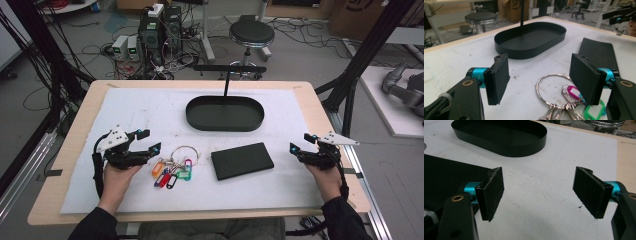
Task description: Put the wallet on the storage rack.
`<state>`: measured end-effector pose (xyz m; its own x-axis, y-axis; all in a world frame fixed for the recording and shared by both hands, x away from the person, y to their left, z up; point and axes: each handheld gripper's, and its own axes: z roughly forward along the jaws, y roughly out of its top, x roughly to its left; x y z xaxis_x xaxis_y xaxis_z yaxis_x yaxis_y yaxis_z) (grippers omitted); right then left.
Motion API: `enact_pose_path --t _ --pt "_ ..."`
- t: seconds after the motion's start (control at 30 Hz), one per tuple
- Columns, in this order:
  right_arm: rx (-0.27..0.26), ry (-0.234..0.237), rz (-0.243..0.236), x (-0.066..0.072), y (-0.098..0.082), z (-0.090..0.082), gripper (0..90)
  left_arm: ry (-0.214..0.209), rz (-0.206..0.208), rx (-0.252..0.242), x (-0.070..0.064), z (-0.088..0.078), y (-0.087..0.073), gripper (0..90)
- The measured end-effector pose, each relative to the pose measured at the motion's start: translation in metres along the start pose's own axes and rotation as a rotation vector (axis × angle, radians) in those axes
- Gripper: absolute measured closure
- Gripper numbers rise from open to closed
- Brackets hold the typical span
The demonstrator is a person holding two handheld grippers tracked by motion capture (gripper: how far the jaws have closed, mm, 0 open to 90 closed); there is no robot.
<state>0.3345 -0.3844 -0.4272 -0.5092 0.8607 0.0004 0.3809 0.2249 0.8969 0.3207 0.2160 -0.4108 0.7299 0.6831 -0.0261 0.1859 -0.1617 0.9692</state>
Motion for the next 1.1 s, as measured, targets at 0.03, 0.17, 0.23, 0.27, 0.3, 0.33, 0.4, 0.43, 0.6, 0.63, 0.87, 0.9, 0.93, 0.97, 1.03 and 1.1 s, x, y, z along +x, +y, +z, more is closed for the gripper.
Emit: enact_pose_path --t 0.03,0.17,0.23,0.27,0.3,0.33,0.4,0.43,0.6,0.63,0.87,0.9,0.93,0.97,1.03,1.1 --pt "-0.002 -0.002 0.003 0.0 0.0 0.0 25.2 0.01 0.014 0.006 -0.001 0.0 0.0 32.0" --pt "0.003 -0.006 0.007 -0.002 0.0 0.002 25.2 0.032 0.025 0.021 -0.003 0.001 0.003 32.1" --pt "0.012 -0.007 0.009 -0.003 0.0 0.004 25.2 0.036 0.013 0.021 -0.003 0.001 0.004 31.3" --pt "0.012 -0.007 0.009 -0.003 0.0 0.004 25.2 0.038 0.011 0.028 -0.003 0.002 0.005 31.3" --pt "0.012 -0.006 0.008 -0.003 0.0 0.004 25.2 0.038 0.007 0.039 -0.003 0.003 0.005 30.2" --pt "0.012 -0.005 0.007 -0.003 0.0 0.004 25.2 0.042 0.001 0.042 -0.003 0.004 0.005 28.8" --pt "0.013 -0.005 0.008 -0.003 0.0 0.004 25.2 0.043 -0.008 0.048 -0.003 0.005 0.005 27.7" --pt "0.013 -0.005 0.008 -0.003 0.0 0.004 25.2 0.038 -0.023 0.051 -0.002 0.006 0.004 27.6" --pt "0.018 -0.004 0.009 -0.003 -0.001 0.004 25.2 0.052 -0.041 0.078 -0.001 0.01 0.004 32.0" --pt "0.02 -0.006 0.007 -0.003 -0.001 0.004 25.2 0.052 -0.045 0.087 0.0 0.011 0.003 33.7" --pt "0.021 -0.007 0.004 -0.002 -0.002 0.003 25.2 0.042 -0.071 0.139 0.001 0.023 0.001 36.2" --pt "0.021 -0.008 0.003 -0.003 -0.002 0.003 25.2 0.04 -0.072 0.154 0.0 0.026 0.0 39.1" --pt "0.025 -0.008 0.003 -0.003 -0.002 0.003 25.2 0.04 -0.072 0.154 0.0 0.026 0.0 40.7" --pt "0.025 -0.007 0.002 -0.003 -0.002 0.004 25.2 0.043 -0.075 0.162 0.0 0.028 0.0 41.5" --pt "0.032 -0.008 0.001 -0.003 -0.002 0.004 25.2 0.046 -0.07 0.205 0.0 0.035 -0.002 43.1" --pt "0.032 -0.009 -0.002 -0.002 -0.002 0.005 25.2 0.043 -0.067 0.214 0.0 0.037 -0.003 44.8"
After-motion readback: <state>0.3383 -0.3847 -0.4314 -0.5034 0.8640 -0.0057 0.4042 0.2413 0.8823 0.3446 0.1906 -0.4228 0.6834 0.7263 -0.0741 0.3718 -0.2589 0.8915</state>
